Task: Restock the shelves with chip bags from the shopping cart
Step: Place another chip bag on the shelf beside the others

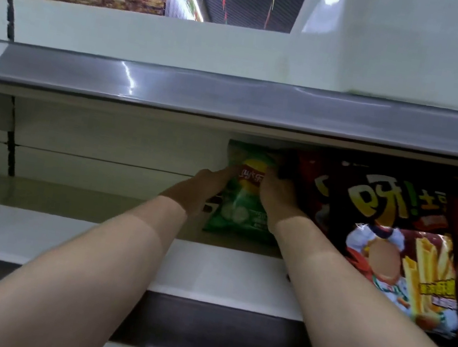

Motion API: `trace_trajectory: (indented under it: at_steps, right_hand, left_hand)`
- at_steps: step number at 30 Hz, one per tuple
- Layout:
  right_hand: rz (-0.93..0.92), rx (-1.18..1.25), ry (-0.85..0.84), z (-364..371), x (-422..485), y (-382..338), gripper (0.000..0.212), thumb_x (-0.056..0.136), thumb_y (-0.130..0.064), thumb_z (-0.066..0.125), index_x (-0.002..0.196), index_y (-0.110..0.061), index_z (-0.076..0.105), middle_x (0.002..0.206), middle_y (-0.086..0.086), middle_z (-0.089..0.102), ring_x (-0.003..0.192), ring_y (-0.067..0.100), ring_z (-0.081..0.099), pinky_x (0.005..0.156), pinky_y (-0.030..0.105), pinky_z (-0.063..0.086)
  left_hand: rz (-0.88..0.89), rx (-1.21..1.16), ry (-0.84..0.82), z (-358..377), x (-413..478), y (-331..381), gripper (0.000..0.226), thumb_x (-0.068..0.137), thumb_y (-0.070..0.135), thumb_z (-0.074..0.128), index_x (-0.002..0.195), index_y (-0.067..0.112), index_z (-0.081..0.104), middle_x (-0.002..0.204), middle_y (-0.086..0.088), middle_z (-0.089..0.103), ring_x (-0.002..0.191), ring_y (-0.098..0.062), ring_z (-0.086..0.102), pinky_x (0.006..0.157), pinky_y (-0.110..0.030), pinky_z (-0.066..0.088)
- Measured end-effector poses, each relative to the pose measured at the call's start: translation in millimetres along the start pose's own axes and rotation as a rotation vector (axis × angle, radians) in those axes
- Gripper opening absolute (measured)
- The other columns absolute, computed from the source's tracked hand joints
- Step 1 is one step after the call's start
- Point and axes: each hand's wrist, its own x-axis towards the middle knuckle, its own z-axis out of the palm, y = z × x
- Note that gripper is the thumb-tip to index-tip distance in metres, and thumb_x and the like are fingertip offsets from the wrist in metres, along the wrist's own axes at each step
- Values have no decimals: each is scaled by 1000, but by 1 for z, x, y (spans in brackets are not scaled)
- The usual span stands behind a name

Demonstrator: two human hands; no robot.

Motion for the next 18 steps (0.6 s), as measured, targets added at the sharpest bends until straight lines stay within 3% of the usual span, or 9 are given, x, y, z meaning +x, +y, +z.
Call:
trace_trajectory:
  at_steps: [3,5,8,11,15,17,18]
  right_hand:
    - [23,112,-20,10,12,3,63,98,-53,42,148,-15,34,144,12,44,127,30,47,94,32,39]
    - [-46,149,-5,14,21,3,68,93,-57,49,150,-26,30,147,6,40,130,29,44,100,35,38]
    - [-68,229,-29,17,31,0,66,88,-60,56,146,-33,37,140,4,48,120,26,52,93,34,45]
    - [-100,268,9,22,36,4,74,82,-56,67,145,-31,40,140,5,50,118,25,55,91,37,51]
    - [-95,448,38,27,38,7,85,68,-52,79,142,-30,44,136,7,54,114,27,59,91,43,55]
    - [-65,500,45,27,36,5,98,54,-55,83,141,-27,46,135,8,56,112,28,61,90,44,55]
    - [-58,491,62,26,36,5,97,57,-53,83,142,-22,46,134,8,56,113,28,60,90,41,55]
  left_hand:
    - [32,-166,-129,-9,16,-1,79,65,72,71,118,13,62,110,-13,71,100,-30,69,97,-44,51]
    - [38,-299,-218,-16,20,-4,83,57,64,82,119,12,64,114,-13,70,104,-29,68,99,-45,49]
    - [38,-377,-306,-24,25,-10,80,55,53,83,120,11,64,115,-14,70,105,-29,68,101,-45,48]
    - [46,-373,-266,-29,27,-13,79,62,58,79,122,10,63,111,-14,71,103,-30,68,99,-47,49]
    - [103,-178,-28,-23,20,-8,70,78,71,59,108,9,68,94,-13,74,85,-27,72,85,-40,57]
    - [102,-202,-85,-25,16,-7,72,76,72,59,111,10,68,99,-14,73,88,-27,72,87,-40,56]
    - [72,-231,-179,-29,12,-8,73,73,70,62,114,11,67,105,-15,72,94,-29,71,91,-42,54]
